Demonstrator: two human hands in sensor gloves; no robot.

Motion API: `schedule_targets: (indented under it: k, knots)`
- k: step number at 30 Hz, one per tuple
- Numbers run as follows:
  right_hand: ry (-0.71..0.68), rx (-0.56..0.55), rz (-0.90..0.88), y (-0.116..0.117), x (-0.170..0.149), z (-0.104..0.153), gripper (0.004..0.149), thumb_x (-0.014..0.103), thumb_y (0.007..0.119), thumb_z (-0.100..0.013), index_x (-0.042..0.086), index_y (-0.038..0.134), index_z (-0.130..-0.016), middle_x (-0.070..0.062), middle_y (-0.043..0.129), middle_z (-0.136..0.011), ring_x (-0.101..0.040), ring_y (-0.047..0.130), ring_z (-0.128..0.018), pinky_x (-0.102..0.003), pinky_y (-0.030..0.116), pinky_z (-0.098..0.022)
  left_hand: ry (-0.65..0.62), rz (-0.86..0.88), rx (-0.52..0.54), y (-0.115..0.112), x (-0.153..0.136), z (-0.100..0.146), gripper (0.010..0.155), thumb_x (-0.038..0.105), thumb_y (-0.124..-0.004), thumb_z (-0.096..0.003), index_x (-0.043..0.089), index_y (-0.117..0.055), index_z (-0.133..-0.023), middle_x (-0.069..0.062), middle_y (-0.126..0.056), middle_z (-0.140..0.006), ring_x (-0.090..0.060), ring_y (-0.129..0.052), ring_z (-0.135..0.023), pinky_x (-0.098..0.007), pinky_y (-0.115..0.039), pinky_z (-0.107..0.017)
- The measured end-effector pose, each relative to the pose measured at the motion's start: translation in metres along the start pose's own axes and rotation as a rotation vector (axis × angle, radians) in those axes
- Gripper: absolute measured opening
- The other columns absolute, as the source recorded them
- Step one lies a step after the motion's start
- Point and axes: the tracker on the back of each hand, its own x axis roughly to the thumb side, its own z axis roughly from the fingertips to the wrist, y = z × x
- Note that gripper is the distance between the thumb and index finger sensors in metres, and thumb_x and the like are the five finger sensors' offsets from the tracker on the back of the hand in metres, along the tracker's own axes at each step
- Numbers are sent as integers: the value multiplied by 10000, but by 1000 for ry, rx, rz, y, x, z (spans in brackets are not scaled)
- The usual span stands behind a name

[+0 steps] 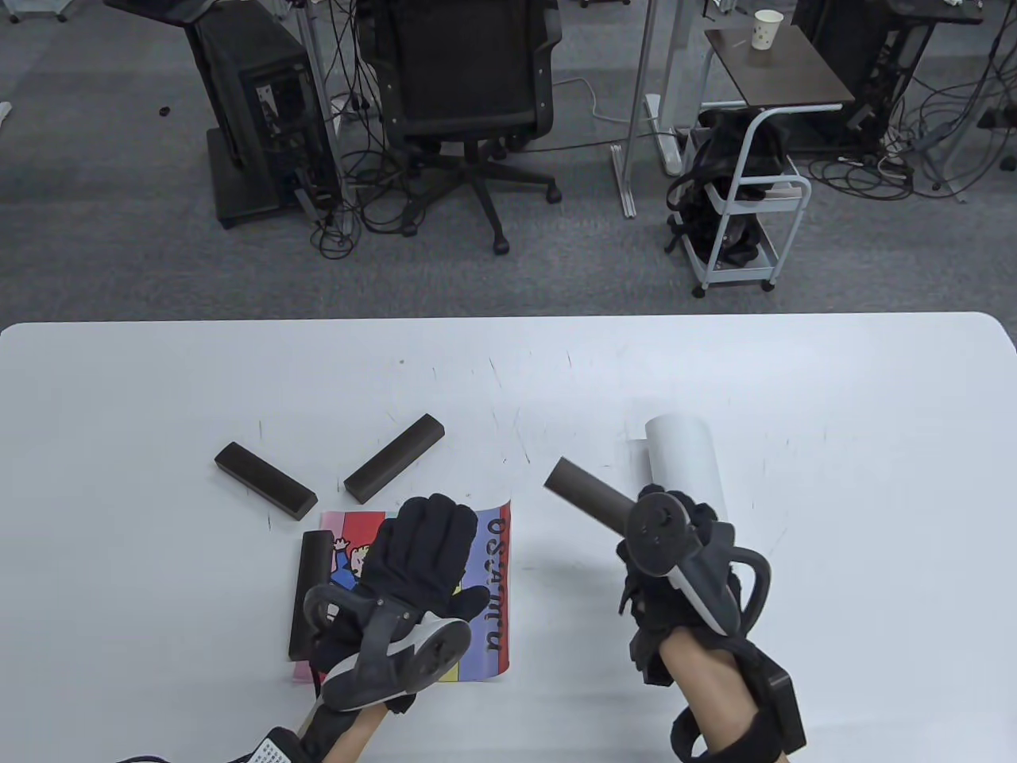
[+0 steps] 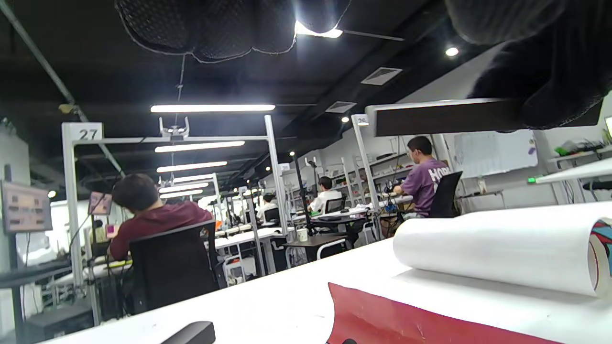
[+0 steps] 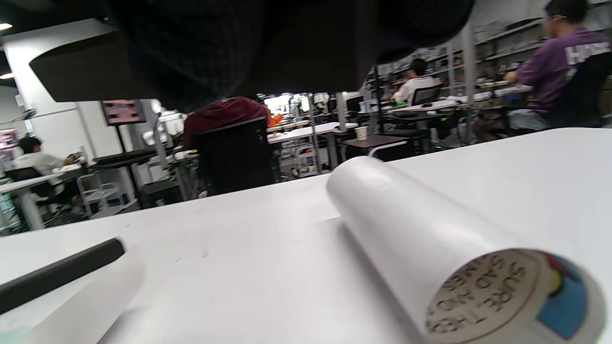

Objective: Unroll posters and secure with paperweights

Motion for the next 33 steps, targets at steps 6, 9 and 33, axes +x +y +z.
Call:
schedule_targets:
  k: [6, 9, 33]
  knots:
    - [-191, 78, 39, 30, 33, 28, 710, 351, 893, -311, 160, 592, -926, -140, 653, -927, -390, 663, -774, -465, 639, -566, -36, -68, -70, -17, 17, -4, 830, 610, -713, -402, 216, -443, -1081, -114, -503, -1129, -394, -597, -1044, -536, -631, -714]
    - [-268, 92, 55, 38, 41, 38, 711, 345, 894, -308, 166, 592, -926, -137, 651, -931, -387, 662, -780, -465, 639, -572, -50, -100, -104, -26, 22, -4, 832, 615, -713, -398, 224, -443, -1082, -107, -503, -1132, -395, -594, -1047, -546, -627, -714]
    - [-259, 32, -370, 32, -20, 26, 846, 572, 738, -407, 174, 310, -1020, -151, 377, -1102, -471, 440, -985, -576, 504, -719, 273, 278, -382, -70, 6, -19, 696, 582, -746, -389, 110, -780, -899, -112, -926, -757, -229, -1036, -552, -386, -871, -429]
